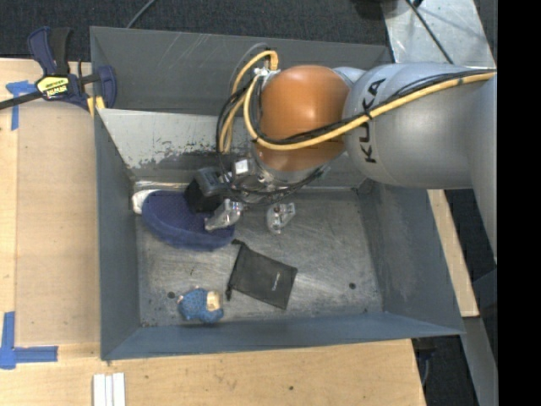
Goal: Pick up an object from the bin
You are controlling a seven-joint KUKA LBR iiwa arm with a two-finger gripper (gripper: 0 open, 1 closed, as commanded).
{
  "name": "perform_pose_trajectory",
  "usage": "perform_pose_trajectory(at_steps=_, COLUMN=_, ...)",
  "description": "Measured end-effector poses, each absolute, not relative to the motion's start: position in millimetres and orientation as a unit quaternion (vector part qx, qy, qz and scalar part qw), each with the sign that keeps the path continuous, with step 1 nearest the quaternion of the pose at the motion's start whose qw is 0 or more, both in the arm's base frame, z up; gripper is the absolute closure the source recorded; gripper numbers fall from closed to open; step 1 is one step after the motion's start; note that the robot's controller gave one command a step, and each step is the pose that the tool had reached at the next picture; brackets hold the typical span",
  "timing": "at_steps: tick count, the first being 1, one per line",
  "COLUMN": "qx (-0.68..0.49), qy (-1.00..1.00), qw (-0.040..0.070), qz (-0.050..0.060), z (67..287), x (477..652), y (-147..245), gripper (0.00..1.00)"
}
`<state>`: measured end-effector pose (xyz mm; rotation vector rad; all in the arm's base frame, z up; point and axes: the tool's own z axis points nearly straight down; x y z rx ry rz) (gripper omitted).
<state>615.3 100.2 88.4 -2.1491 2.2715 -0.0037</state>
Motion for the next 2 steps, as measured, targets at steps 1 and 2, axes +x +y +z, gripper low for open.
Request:
perform_pose_trajectory(at_steps=1, qx=-0.688, qy=0.726, qw=0.014, qz=0.001, z=93.6, x=616.5, y=107.6, gripper=1.0)
perform_pose_trajectory(at_steps=2, qx=-0.691, qy=0.723, qw=0.006, qz=-0.002, z=217.3, x=617.2, y=140.1, gripper=1.0)
